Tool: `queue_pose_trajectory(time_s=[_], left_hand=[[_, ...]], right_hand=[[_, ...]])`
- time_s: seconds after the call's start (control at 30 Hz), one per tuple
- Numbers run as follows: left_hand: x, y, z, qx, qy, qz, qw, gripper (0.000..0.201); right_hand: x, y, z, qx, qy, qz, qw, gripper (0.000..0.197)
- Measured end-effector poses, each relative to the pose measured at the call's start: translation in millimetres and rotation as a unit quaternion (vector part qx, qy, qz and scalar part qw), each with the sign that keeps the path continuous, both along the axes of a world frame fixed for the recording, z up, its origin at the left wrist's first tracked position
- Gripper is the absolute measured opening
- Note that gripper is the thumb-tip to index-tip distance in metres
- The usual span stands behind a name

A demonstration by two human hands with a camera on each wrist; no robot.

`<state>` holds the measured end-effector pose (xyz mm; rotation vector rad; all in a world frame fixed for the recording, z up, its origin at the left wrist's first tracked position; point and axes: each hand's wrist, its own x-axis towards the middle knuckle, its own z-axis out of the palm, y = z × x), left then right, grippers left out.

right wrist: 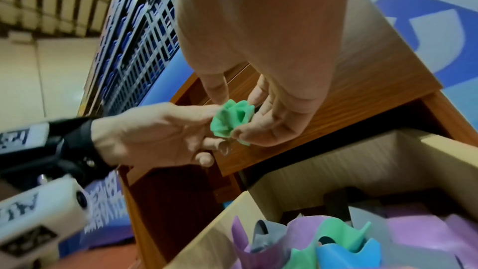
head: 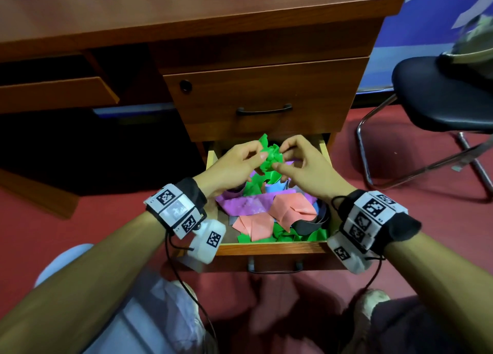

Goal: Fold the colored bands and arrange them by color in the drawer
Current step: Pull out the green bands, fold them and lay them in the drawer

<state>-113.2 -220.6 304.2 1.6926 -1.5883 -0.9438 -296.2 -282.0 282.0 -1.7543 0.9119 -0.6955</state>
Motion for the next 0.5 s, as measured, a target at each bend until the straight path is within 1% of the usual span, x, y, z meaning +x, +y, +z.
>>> queue_pose_trajectory(time_s=[0.07,0.1,0.13,0.23,0.37,0.43,0.5], left_hand=[[5.4,-1.0,0.4,0.006,-0.018,-0.023,1.0,0.025],[7.1,-1.2,1.1,0.013,-0.029,-0.035,0.999,0.024],[8.3,-1.6,1.4,0.022,-0.037,-0.043,0.998,0.023],[8.9,-2.0,0.4,0.036,-0.033,-0.049,0.998,0.02],[6.4,1.2,-8.3,-0.014,-0.073,-0.045,0.996,0.003],[4.9,1.7,-10.2,-0.037,-0.074,-0.026,0.996,0.008],[2.5,1.1,-7.9,-0.047,-0.052,-0.023,0.997,0.012]], right_hand=[[-0.6,-0.2,7.0,0.083,-0.053,-0.023,0.995,0.025],[-1.1,-0.3,9.3,0.103,-0.062,-0.022,0.992,0.025],[-1.6,-0.9,9.5,0.103,-0.06,-0.012,0.993,0.025],[-2.3,0.4,5.3,0.031,-0.003,0.015,0.999,0.026],[-3.6,2.3,-1.9,-0.059,0.073,0.004,0.996,0.037],[-4.3,2.1,-3.2,-0.077,0.085,0.012,0.993,0.04],[-4.3,4.5,-1.6,-0.082,0.087,0.013,0.993,0.042]])
